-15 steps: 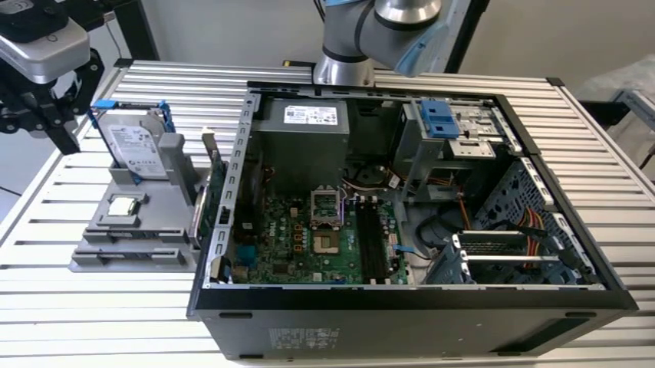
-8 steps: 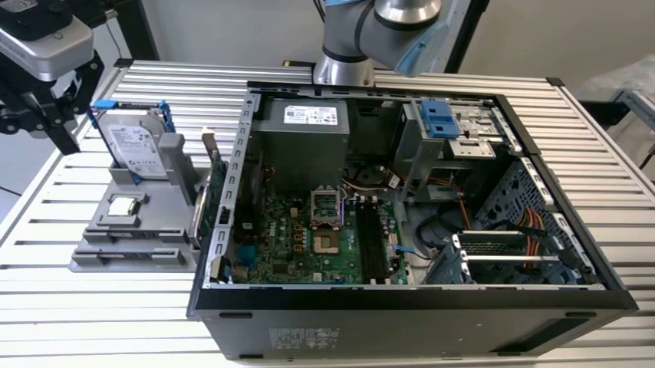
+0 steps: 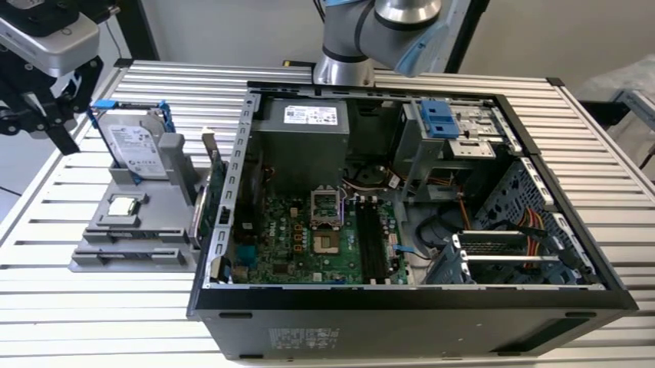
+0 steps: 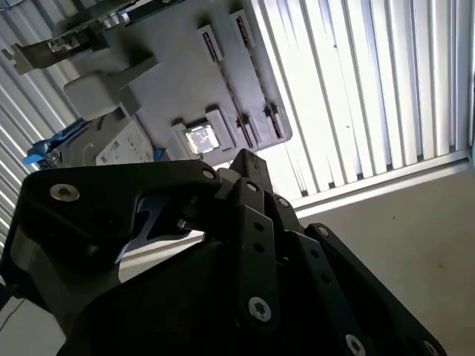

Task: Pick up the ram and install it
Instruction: 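Pick up the ram and move it above insertion slot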

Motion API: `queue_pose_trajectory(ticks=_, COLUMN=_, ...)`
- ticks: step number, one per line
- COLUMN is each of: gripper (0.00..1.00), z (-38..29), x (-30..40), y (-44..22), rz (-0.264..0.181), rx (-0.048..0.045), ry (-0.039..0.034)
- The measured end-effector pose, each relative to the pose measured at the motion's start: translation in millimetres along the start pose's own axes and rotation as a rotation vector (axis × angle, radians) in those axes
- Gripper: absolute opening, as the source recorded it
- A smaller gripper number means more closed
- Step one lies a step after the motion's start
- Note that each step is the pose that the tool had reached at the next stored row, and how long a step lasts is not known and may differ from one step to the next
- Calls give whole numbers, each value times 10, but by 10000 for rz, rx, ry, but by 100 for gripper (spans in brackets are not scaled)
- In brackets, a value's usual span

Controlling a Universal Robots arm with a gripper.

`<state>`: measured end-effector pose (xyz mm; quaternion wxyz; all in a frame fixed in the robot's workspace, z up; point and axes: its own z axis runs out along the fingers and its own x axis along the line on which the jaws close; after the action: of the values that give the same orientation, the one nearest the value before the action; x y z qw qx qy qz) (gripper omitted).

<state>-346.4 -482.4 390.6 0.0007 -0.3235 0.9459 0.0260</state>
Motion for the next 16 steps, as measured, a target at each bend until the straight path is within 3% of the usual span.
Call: queue_pose_trajectory(ticks=16, gripper=0, z=0, x=0, y=0, rz=-1565, rx=-29, ry=77)
